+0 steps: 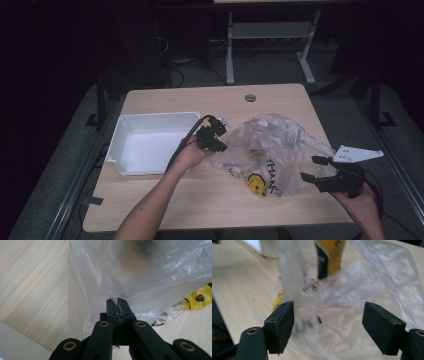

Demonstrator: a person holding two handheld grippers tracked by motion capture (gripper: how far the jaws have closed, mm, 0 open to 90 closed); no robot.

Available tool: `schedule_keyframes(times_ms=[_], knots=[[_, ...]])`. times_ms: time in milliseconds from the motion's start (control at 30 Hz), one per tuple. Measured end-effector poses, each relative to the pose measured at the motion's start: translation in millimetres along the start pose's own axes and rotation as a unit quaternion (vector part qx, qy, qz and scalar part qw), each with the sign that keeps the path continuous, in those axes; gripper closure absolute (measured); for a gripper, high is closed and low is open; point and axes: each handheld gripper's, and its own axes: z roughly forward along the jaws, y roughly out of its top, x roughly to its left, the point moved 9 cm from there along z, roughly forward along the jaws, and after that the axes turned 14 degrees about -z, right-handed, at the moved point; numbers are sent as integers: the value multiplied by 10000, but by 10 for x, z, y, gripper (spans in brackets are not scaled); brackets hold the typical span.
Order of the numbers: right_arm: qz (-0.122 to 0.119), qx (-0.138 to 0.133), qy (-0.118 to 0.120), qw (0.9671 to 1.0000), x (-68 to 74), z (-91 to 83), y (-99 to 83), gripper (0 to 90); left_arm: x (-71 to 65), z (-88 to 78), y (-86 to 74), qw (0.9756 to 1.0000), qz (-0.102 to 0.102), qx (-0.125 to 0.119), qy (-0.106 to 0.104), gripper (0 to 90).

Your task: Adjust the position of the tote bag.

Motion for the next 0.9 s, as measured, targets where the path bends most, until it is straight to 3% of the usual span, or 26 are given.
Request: schedule_keyframes(times_ms=[100, 533, 767, 900], knots=[[-120, -102, 161, 9997, 66, 9, 124, 251, 2, 1, -4, 10000, 4, -2, 0, 897], [-466, -181, 437, 9978, 136, 126, 434, 297, 22, -16, -5, 10000, -11, -25, 16, 892], [-703, -267, 426, 9963, 167, 168, 588, 439, 26, -17, -4, 10000, 1, -34, 9, 890], [-783, -299, 521, 9951, 183, 218, 685, 613, 30, -29, -8, 10000, -9, -29, 10, 882]])
